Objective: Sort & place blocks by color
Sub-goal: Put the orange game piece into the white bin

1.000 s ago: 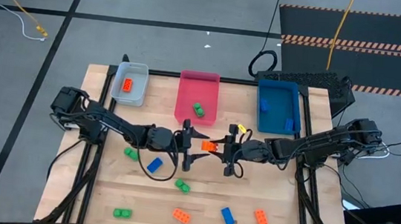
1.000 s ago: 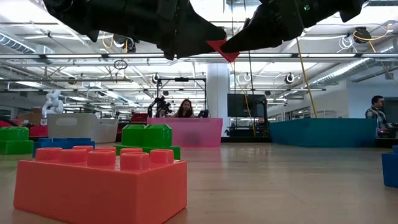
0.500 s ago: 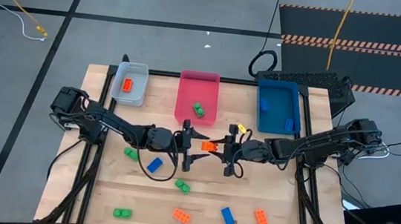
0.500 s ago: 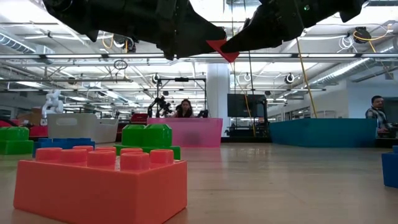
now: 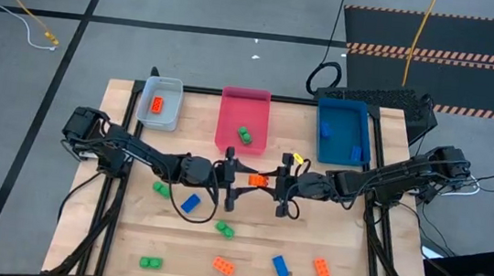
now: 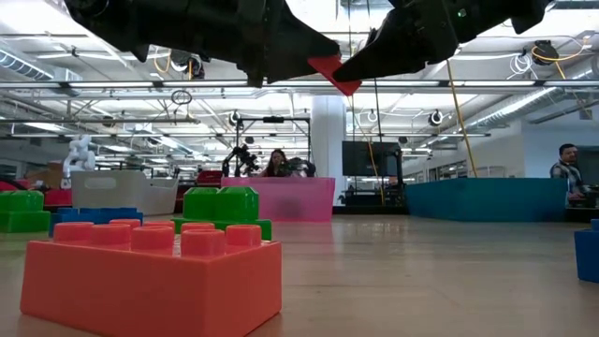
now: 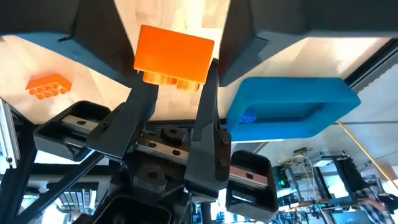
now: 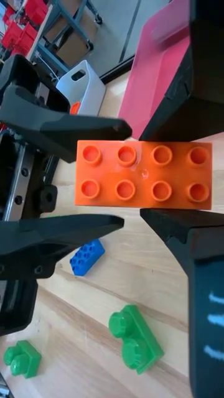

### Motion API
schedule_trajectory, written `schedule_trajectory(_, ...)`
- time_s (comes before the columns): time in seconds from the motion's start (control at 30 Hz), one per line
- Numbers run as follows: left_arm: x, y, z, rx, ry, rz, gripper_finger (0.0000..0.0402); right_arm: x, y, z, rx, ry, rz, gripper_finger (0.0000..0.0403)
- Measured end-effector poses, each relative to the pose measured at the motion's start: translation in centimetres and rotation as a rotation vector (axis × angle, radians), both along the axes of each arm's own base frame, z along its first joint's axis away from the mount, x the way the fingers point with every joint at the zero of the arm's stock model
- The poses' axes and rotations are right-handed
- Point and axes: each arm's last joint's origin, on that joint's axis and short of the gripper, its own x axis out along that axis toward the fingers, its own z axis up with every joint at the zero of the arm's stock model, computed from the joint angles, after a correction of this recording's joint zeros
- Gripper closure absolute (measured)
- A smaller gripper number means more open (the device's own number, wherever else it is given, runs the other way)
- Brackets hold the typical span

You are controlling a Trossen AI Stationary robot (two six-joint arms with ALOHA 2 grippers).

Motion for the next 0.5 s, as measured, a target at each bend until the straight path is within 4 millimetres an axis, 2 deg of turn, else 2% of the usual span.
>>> schedule_trajectory(0.2, -0.02, -0.05, -0.15, 0.015, 0.018, -0.028, 0.023, 0.0, 0.02, 0.01, 0.002, -0.001, 0.002, 0.0272)
schedule_trajectory(0.5, -0.03, 0.0, -0.15, 0.022, 0.018, 0.0, 0.0239, 0.02, 0.0, 0.04, 0.01, -0.005, -0.002, 0.0271)
